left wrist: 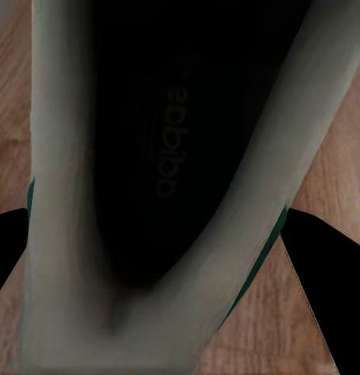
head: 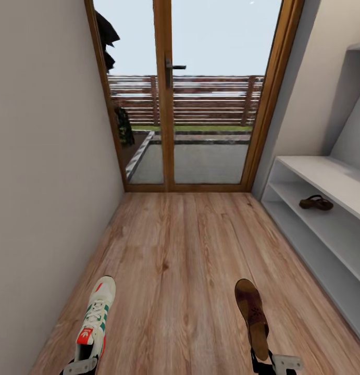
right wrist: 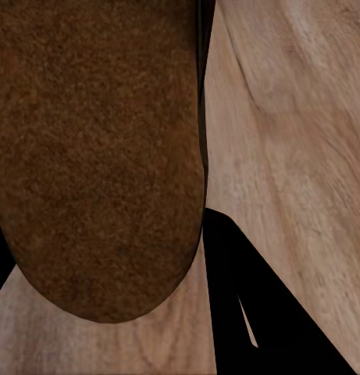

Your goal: Pick up the two gym shoes and the two sandals from the corridor floor and place them onto the hallstand (shoe rack) in the corridor, making sure they are on the rack and not on the floor. Arrange them so the two gym shoes are next to each other and the two sandals are next to each other.

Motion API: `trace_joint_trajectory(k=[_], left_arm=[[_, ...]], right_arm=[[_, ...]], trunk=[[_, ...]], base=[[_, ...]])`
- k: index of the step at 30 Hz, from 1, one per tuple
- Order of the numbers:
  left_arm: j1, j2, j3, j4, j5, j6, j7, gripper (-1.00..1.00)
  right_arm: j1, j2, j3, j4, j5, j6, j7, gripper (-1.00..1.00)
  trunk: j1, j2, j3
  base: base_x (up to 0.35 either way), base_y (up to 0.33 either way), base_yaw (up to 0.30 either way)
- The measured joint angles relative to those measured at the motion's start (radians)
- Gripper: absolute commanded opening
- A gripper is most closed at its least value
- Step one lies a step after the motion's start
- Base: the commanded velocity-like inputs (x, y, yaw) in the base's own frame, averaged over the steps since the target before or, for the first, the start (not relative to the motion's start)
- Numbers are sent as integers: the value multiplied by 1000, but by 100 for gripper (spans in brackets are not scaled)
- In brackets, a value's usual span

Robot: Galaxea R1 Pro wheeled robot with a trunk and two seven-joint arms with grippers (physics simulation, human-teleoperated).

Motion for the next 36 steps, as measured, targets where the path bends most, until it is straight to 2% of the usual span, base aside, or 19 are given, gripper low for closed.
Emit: trace_joint_trajectory(k=[11,22,36], left_arm=[[0,0,0,0,0,0,0,-100],[0,0,0,0,0,0,0,-100],[0,0,0,1,0,0,0,-100]], right_arm=[[0,0,0,0,0,0,0,-100],[0,0,0,0,0,0,0,-100],[0,0,0,0,0,0,0,-100]], trunk=[[0,0,0],[0,0,0],[0,0,0]], base=[[339,0,-14],[339,42,-254],[323,168,-271]])
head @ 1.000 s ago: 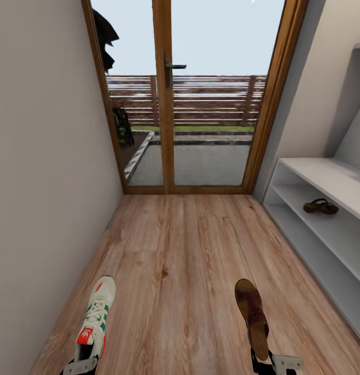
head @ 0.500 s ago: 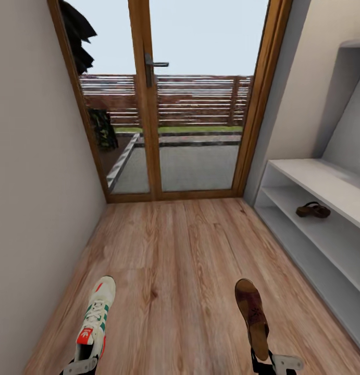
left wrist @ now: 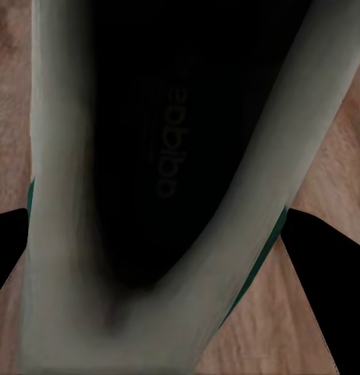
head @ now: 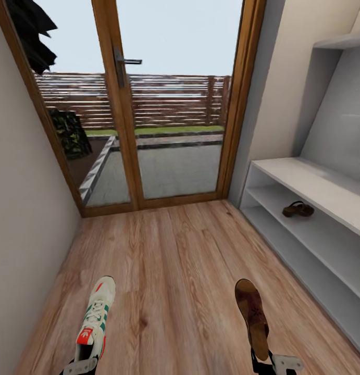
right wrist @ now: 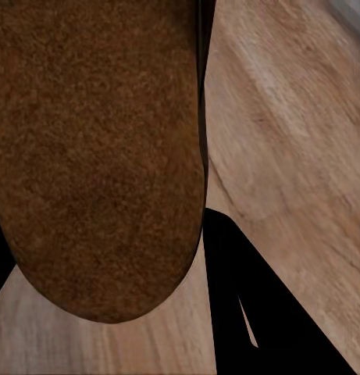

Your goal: Pick up the two gym shoes and the two sandals from the corridor floor and place them onto the hallstand (shoe rack) in the corridor, making sure they are on the rack and not on the floor. Arrange them so the two gym shoes are next to each other and the two sandals are next to each other.

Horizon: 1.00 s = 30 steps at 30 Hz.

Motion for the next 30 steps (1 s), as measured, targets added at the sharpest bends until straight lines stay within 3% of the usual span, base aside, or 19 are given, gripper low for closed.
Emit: trace_joint_trajectory(k=[19,30], left_arm=[[0,0,0,0,0,0,0,-100],[0,0,0,0,0,0,-1,-100]], right_arm=[[0,0,0,0,0,0,0,-100],[0,0,0,0,0,0,0,-100]], trunk=[[0,0,0],[1,0,0]], base=[[300,169,-271],[39,16,-271]])
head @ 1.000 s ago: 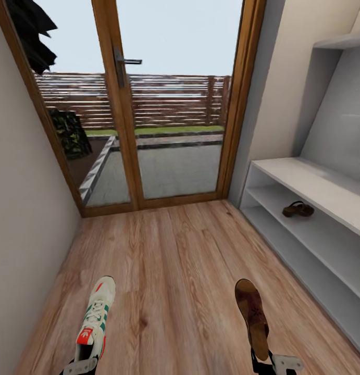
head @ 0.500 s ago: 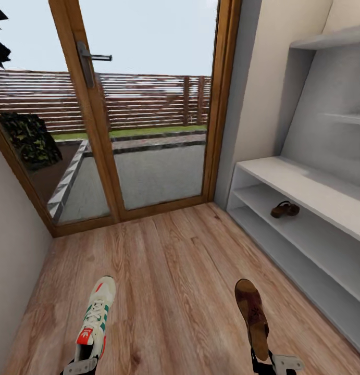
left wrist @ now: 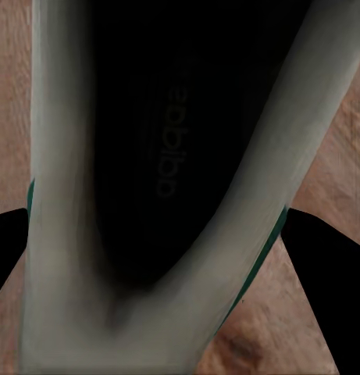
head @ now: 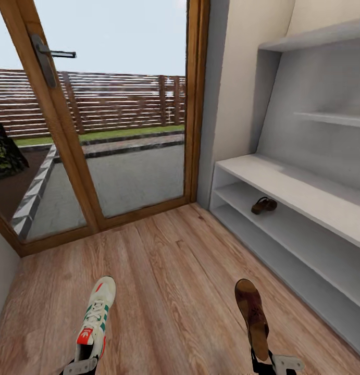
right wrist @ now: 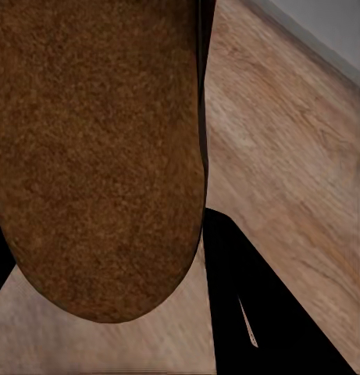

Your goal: Pick up the two gym shoes and the two sandals from the corridor floor and place them onto the hallstand (shoe rack) in the corridor, making sure they are on the rack and not on the floor. Arrange them so the two gym shoes are next to each other and the two sandals are next to each other.

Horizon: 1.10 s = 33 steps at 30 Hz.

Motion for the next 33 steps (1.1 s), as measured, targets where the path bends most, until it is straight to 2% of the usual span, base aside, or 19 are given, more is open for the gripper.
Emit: trace_joint_trajectory(k=[22,33], left_arm=[[0,0,0,0,0,0,-1,-100],[0,2,0,0,0,0,-1,-100]], right_arm=[[0,0,0,0,0,0,0,-100],[0,0,0,0,0,0,0,-100]], trunk=[[0,0,0],[0,0,0]], base=[[0,3,-271],[42,179,-271]])
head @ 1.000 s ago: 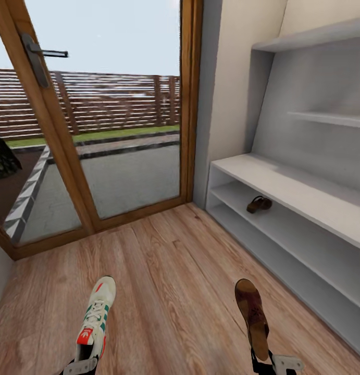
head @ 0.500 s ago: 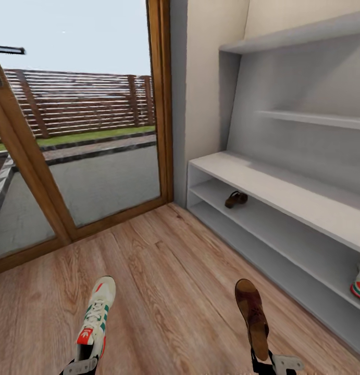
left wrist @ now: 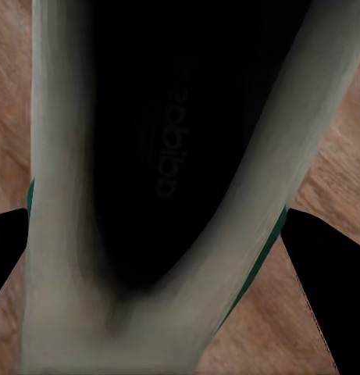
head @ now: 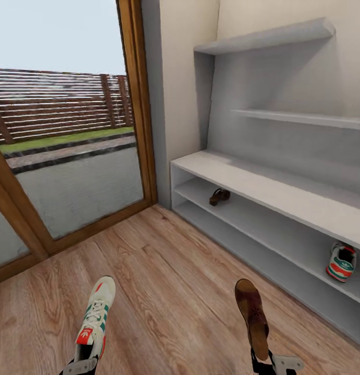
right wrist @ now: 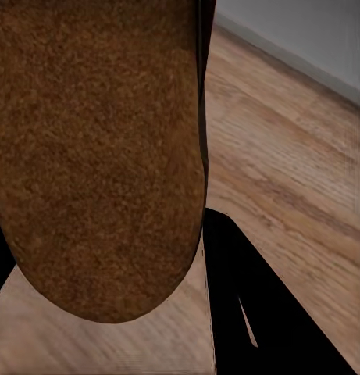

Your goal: Pick up the two gym shoes and the two sandals from the corridor floor and place them onto the hallstand (shoe rack) in the corridor, making sure they are on the rack and not on the floor. Arrange them so the two gym shoes are next to each other and the two sandals are next to each other.

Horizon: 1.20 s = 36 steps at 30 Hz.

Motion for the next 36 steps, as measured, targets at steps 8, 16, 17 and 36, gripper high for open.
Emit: trace_joint_trajectory(k=[8,16,17,36], left_arm=[[0,0,0,0,0,0,0,-100],[0,0,0,0,0,0,0,-100],[0,0,0,0,0,0,0,-100],[0,0,-1,0,0,0,0,-100]], right_arm=[[0,0,0,0,0,0,0,-100],[0,0,0,0,0,0,0,-100],[0,0,0,0,0,0,0,-100],[0,0,0,0,0,0,0,-100]], trunk=[[0,0,0],[0,0,0],[0,0,0],[0,0,0]], base=[[5,12,-271],[0,0,-271],[0,0,-271],[0,54,-271]])
